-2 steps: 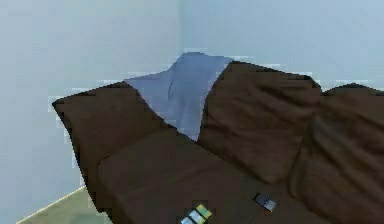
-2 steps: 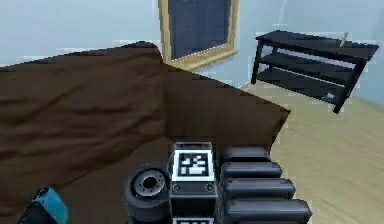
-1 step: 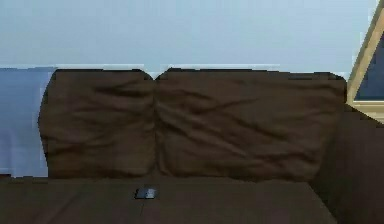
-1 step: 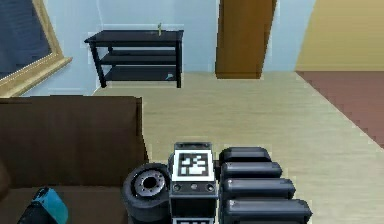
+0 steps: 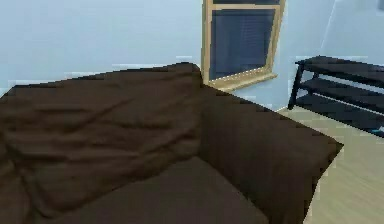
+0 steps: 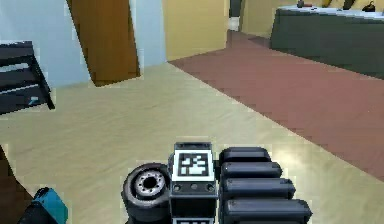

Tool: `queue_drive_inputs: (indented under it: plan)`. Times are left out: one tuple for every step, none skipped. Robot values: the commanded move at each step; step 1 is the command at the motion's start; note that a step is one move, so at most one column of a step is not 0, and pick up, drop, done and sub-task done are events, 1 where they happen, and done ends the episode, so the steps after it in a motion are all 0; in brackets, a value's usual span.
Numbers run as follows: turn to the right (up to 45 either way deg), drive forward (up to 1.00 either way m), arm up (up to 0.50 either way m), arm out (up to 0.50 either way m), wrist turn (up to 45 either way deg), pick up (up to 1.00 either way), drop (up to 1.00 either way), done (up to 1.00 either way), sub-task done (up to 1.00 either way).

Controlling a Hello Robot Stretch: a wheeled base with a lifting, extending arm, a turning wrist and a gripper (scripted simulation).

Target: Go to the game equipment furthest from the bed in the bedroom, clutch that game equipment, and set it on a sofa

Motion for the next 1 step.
queue_drive_inputs:
  plan:
    - [-45.0, 0.0, 0.0, 0.0, 0.0, 0.0, 0.0, 0.0, 0.0]
